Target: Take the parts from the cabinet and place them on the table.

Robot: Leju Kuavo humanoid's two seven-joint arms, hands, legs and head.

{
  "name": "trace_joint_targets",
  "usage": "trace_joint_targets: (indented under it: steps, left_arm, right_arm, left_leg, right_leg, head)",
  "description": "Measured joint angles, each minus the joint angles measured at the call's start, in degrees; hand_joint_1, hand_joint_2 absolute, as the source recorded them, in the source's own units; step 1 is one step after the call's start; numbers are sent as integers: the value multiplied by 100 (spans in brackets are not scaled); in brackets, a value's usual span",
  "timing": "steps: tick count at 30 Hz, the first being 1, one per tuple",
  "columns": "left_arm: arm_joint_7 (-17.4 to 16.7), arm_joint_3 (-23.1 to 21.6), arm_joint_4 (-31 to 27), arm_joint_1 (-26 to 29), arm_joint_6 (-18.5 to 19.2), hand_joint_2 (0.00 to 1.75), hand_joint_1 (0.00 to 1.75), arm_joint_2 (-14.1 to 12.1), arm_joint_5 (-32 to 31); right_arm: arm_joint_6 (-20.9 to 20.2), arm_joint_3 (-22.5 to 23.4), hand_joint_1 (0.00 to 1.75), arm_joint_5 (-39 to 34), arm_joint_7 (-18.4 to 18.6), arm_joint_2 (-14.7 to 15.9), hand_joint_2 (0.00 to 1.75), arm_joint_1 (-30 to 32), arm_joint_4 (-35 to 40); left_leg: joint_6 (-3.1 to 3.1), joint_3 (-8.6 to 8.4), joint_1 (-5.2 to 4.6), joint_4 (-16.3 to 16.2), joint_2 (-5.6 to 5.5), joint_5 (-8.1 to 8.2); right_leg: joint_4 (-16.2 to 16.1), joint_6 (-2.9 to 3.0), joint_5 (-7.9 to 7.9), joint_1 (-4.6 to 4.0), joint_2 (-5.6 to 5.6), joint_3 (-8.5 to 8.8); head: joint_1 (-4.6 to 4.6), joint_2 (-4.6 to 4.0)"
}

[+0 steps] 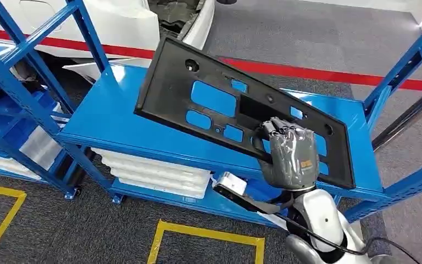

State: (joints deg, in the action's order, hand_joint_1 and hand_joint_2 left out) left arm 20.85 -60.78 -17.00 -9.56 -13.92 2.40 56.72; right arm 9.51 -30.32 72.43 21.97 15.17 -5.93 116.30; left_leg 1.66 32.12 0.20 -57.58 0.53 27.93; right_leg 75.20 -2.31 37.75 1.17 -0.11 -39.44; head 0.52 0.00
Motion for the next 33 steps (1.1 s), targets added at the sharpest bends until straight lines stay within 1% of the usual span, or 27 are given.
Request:
trace_joint_targets:
  steps: [1, 2, 3, 4, 5, 6, 9, 10, 11, 12, 14, 15, 16, 17, 19, 20, 21, 22, 24, 25, 26, 27, 29, 30, 31, 32, 33]
  left_arm:
    - [0, 0, 0, 2, 0, 175, 0, 0, 11]
    - [0, 0, 0, 2, 0, 175, 0, 0, 20]
    - [0, 0, -2, 3, 0, 175, 0, 2, 24]
    - [0, 0, 0, 3, 2, 175, 0, 9, 24]
    - [0, 0, 0, 2, 2, 175, 0, 13, 26]
    - [0, 0, 0, -6, 2, 175, 0, 15, 28]
    - [2, 0, 0, 10, 2, 175, 0, 20, 31]
    - [2, 0, 0, 11, 2, 175, 0, 20, 31]
    - [2, 0, 0, 14, 2, 175, 0, 20, 35]
    - [0, 0, 0, 10, 2, 175, 0, 20, 35]
    - [0, 0, 0, 24, 9, 175, 0, 20, 37]
    - [0, 0, 0, 32, 9, 175, 0, 20, 37]
    - [0, 0, 0, 35, 9, 175, 0, 20, 37]
    - [0, 0, 0, 35, 11, 175, 0, 20, 35]
    - [0, 0, 0, 34, 11, 175, 0, 20, 35]
    - [0, 0, 0, 33, 11, 175, 0, 20, 35]
    - [-4, 0, 0, 30, 9, 175, 0, 20, 35]
    - [-11, 0, 0, 33, 9, 175, 0, 20, 35]
    - [-24, 0, 0, 61, 11, 175, 0, 20, 33]
    - [-26, 0, 0, 67, 13, 175, 0, 22, 28]
    - [-28, 0, 0, 57, 17, 175, 0, 28, 26]
    - [-33, 0, 0, 52, 22, 175, 0, 28, 20]
    - [-53, 0, 0, 55, 28, 175, 0, 28, -9]
    - [-61, 2, 0, 58, 31, 175, 0, 28, -22]
    - [-70, 0, 0, 58, 33, 175, 0, 28, -26]
    - [-79, 0, 0, 59, 37, 175, 0, 28, -31]
    - [-81, 0, 0, 58, 46, 175, 0, 28, -33]
  right_arm:
    - [-26, 0, 175, -21, 13, 0, 175, -1, 0]
    - [-33, 0, 175, -28, 17, 0, 175, -1, 0]
    - [-39, 0, 175, -28, 22, 0, 175, -4, 0]
    - [-39, 0, 175, -31, 28, 0, 175, -13, 0]
    - [-39, 0, 175, -33, 31, 0, 175, -25, 0]
    - [-41, 0, 175, -33, 31, 0, 175, -29, 0]
    - [-41, 0, 175, -33, 33, 0, 175, -33, 0]
    - [-41, 0, 175, -33, 35, 0, 175, -32, 0]
    - [-46, 0, 175, -33, 33, 0, 175, -45, 0]
    - [-66, 0, 175, -37, 44, 0, 175, -53, 0]
    - [-87, -2, 175, -44, 55, 2, 175, -48, 0]
    - [-87, 0, 175, -48, 55, 0, 175, -49, 0]
    - [-87, -2, 175, -57, 55, 0, 175, -49, 0]
    - [-87, -2, 175, -63, 55, 0, 175, -49, 0]
    - [-85, -2, 175, -72, 59, 0, 175, -49, -2]
    - [-85, -2, 175, -79, 59, 0, 175, -50, -2]
    - [-83, -2, 175, -81, 66, 0, 175, -56, -2]
    - [-85, -2, 175, -90, 65, 0, 175, -59, -2]
    - [-83, -2, 175, -96, 70, 0, 175, -61, -2]
    - [-83, -2, 175, -105, 74, 0, 175, -60, -2]
    - [-83, -2, 175, -107, 76, 0, 175, -60, -2]
    - [-83, -2, 175, -111, 83, 0, 175, -62, -2]
    - [-85, -2, 175, -111, 92, 0, 175, -55, -4]
    - [-85, -2, 175, -111, 98, 0, 175, -42, -7]
    - [-85, -2, 175, -111, 101, 0, 175, -33, -7]
    - [-85, -2, 175, -111, 103, 0, 175, -27, -9]
    - [-85, -2, 175, -111, 109, 0, 175, -26, -9]
  left_leg:
    - [-2, 61, -4, -29, 0, -22]
    - [-6, 108, -4, -58, -1, -37]
    - [-13, 142, -4, -87, -3, -45]
    - [-25, 165, -4, -124, -6, -52]
    - [-36, 193, -4, -150, -5, -55]
    - [-71, 236, -31, -173, -6, -73]
    - [-198, 252, -12, -148, -6, -178]
    - [-238, 276, -41, -168, -15, -169]
    - [-267, 299, -23, -270, -33, -27]
    - [-291, 405, -14, -535, -32, 243]
    - [-340, 686, 21, -1398, -33, 773]
    - [-359, 772, 33, -1736, -32, 896]
    - [-369, 753, 41, -1830, -31, 866]
    - [-367, 605, 48, -1675, -31, 731]
    - [-344, 32, 59, -765, -32, 324]
    - [-322, -262, 60, -252, -37, 207]
    - [-300, -351, 22, -60, -44, 275]
    - [-270, -316, 17, -30, -45, 248]
    - [-235, -274, -7, -29, -45, 228]
    - [-167, -251, 19, 14, -38, 179]
    - [-106, -239, 49, 64, -10, 126]
    - [-75, -190, 42, 67, -11, 80]
    - [-22, -86, 24, 46, -4, 28]
    - [-11, -34, 10, 26, -1, 5]
    - [-11, 20, 4, 2, -1, -15]
    - [-12, 68, -2, -27, -1, -33]
    - [-16, 111, -3, -54, -1, -43]
  right_leg:
    - [29, -5, -71, 1, -1, 57]
    - [-186, 0, -229, 1, -1, 231]
    - [-609, 15, -430, 0, -1, 505]
    - [-1194, 38, -644, 0, -1, 858]
    - [-1585, 65, -600, -3, -1, 1037]
    - [-1689, 68, -590, -48, 10, 1086]
    - [-1675, 123, -660, -70, 27, 1019]
    - [-1756, 199, -722, -3, 17, 998]
    - [-1761, 236, -769, 0, -1, 981]
    - [-1761, 284, -801, 5, -5, 935]
    - [-1743, 316, -858, -3, -21, 835]
    - [-1731, 314, -887, -5, -22, 786]
    - [-1721, 309, -911, -5, -24, 744]
    - [-1710, 299, -935, -2, -24, 704]
    - [-1682, 271, -964, 6, -22, 657]
    - [-1664, 257, -972, 7, -22, 642]
    - [-1647, 219, -989, -24, -22, 604]
    - [-1652, 167, -1030, -16, -22, 593]
    - [-1674, 104, -1089, -7, -22, 580]
    - [-1682, 62, -1113, -15, -21, 568]
    - [-1648, 43, -993, 9, -16, 552]
    - [-1438, 24, -760, 10, -12, 450]
    - [-569, 2, -222, 10, -5, 119]
    - [-198, -5, -66, 10, -5, -3]
    - [-8, -10, -36, 8, -5, -35]
    - [-77, -8, -125, 8, -5, 57]
    - [-399, 6, -311, 8, -5, 278]
  head:
    - [9, 0]
    - [13, 0]
    - [22, 0]
    - [48, 0]
    - [74, 0]
    - [79, 0]
    - [87, 0]
    - [87, 0]
    - [77, 0]
    - [24, 0]
    - [-37, 0]
    - [-46, 0]
    - [-59, 0]
    - [-68, 0]
    - [-77, 0]
    - [-87, 0]
    - [-98, 0]
    - [-88, 0]
    - [-87, 0]
    - [-90, 0]
    - [-99, 0]
    - [-55, 0]
    - [11, 0]
    - [33, 0]
    - [46, 0]
    - [68, 0]
    - [96, 0]
